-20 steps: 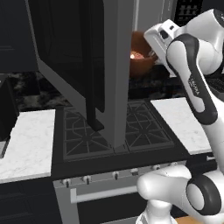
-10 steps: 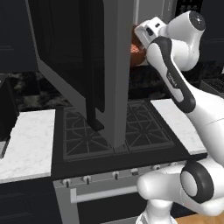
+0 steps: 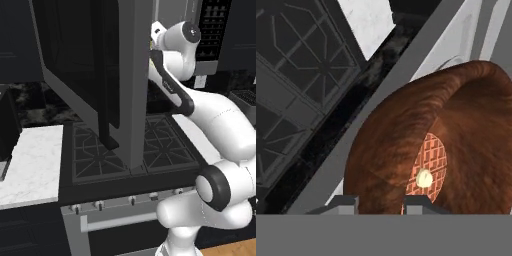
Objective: Open the microwave, place the bowl with waffle inside the microwave, then close the microwave door and turn it on.
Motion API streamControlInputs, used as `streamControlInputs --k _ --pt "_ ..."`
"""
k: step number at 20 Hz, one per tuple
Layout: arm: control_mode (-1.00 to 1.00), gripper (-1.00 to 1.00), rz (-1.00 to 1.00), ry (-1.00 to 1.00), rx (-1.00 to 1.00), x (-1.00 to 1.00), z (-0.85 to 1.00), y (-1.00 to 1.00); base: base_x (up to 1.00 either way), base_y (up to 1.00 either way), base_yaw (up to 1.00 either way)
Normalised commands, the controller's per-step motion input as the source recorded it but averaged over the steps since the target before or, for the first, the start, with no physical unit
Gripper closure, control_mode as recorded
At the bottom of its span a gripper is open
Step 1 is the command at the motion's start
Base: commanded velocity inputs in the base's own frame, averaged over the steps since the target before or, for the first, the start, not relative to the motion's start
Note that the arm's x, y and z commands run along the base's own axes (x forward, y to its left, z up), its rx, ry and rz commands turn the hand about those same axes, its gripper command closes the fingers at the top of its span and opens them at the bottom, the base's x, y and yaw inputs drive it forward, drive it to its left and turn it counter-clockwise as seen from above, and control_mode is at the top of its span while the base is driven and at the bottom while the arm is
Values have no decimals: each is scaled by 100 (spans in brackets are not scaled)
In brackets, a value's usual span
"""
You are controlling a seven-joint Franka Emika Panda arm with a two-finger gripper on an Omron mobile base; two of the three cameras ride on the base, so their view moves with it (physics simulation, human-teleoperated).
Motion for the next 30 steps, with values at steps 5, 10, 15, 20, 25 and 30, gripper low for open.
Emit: streamControlInputs --k 5,10,15,20,25,30 --pt "-100 100 -4 -5 0 77 0 35 0 0 0" --pt "-100 100 -6 -3 0 68 0 15 0 0 0" --pt "-100 100 -7 5 0 50 0 -1 0 0 0" --pt "-100 100 -21 4 0 8 0 -3 0 0 0" --pt "-100 -100 -4 -2 0 -22 -8 21 0 0 0" --pt "-100 -100 0 -2 0 -22 0 3 0 0 0"
